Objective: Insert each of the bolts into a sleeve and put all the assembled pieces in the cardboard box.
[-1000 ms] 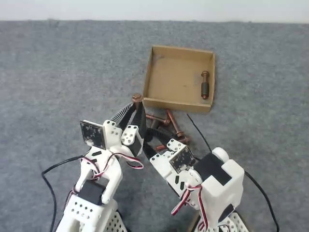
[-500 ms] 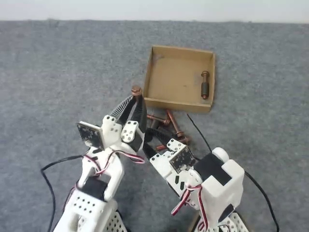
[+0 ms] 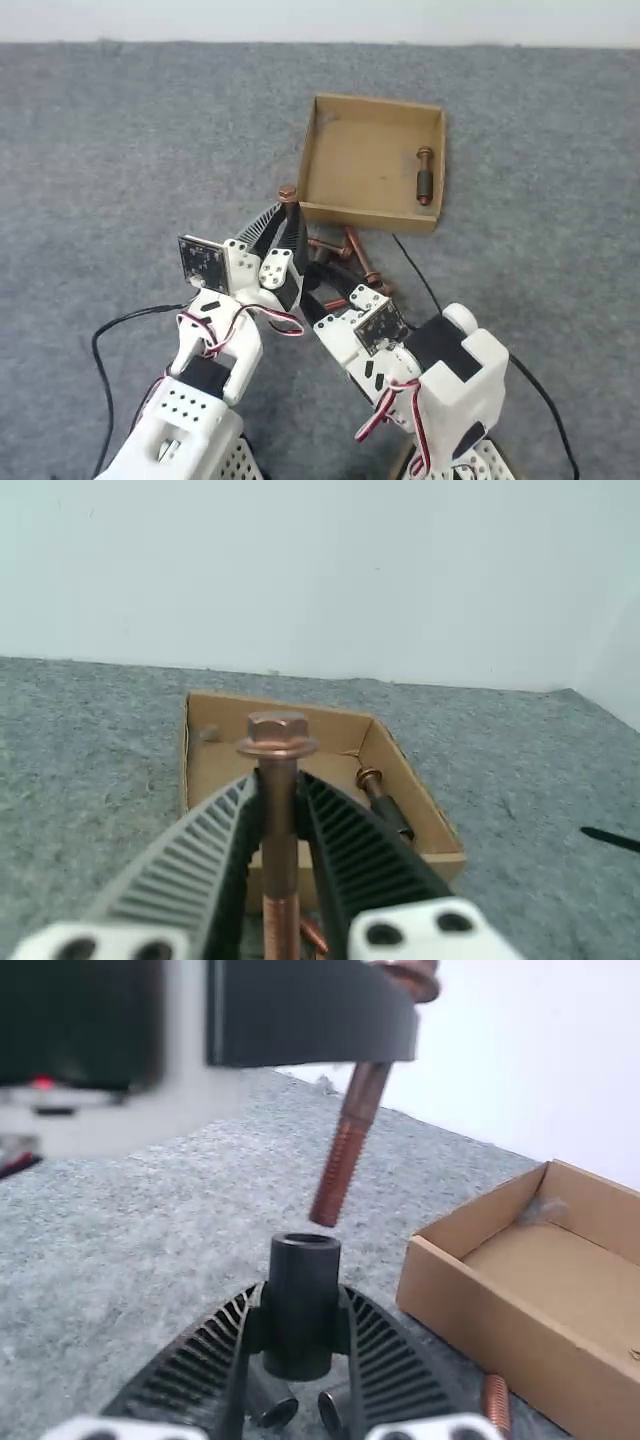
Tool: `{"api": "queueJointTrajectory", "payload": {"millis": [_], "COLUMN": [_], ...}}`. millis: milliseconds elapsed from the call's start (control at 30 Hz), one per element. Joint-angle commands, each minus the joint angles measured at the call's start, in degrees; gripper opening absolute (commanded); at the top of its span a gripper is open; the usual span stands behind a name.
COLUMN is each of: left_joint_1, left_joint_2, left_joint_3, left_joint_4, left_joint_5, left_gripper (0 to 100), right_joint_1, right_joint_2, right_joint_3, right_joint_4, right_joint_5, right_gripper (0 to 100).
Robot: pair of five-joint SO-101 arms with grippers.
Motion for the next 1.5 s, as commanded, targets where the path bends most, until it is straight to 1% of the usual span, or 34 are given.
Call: {"api": "queueJointTrajectory", "payload": {"millis": [0, 67, 167, 300, 433, 633, 700, 833, 1233, 1367, 1467], "left_joint_1": [0.2, 0.2, 0.2, 0.3, 2.1, 2.2, 2.2, 2.2, 2.2, 2.7, 2.7], "left_joint_2": [-3.7, -4.4, -4.8, -4.7, -4.7, -4.6, -4.6, -4.6, -4.6, -4.6, -4.6], "left_joint_3": [-1.1, -1.1, -1.1, -1.1, -0.7, -0.7, -0.7, -0.7, -0.7, -0.7, -0.7], "left_joint_4": [1.8, 2.9, 3.5, 3.5, 4.4, 4.7, 4.9, 6.8, 6.9, 11.2, 11.9], "left_joint_5": [1.8, 4.1, 4.8, 4.9, 4.7, 4.7, 4.7, 4.7, 4.7, 4.6, 4.6], "left_gripper": [1, 1, 1, 1, 1, 1, 1, 1, 1, 1, 1], "right_joint_1": [0.8, 0.8, 0.8, 0.8, 0.8, 0.9, 0.9, 3.3, 3.9, 5.4, 5.6], "right_joint_2": [-3.2, -3.2, -3.2, -3.2, -3.2, -3.2, -3.2, -3.2, -3.3, -3.8, -6.7], "right_joint_3": [0.9, 0.4, 0.3, 0.2, 0.2, 0.3, 0.5, 1.1, 1.5, 1.4, 2.3], "right_joint_4": [-0.4, -0.4, -0.4, -0.4, -0.4, -0.5, -2.0, -4.6, -5.9, -6.2, -5.6], "right_joint_5": [0.4, 0.4, 0.4, 0.4, 0.4, 0.5, 0.5, 0.5, 0.5, 0.5, 0.5], "right_gripper": [0.6, 0.6, 0.6, 0.6, 0.6, 0.6, 0.6, 0.6, 0.6, 0.6, 0.6]}}
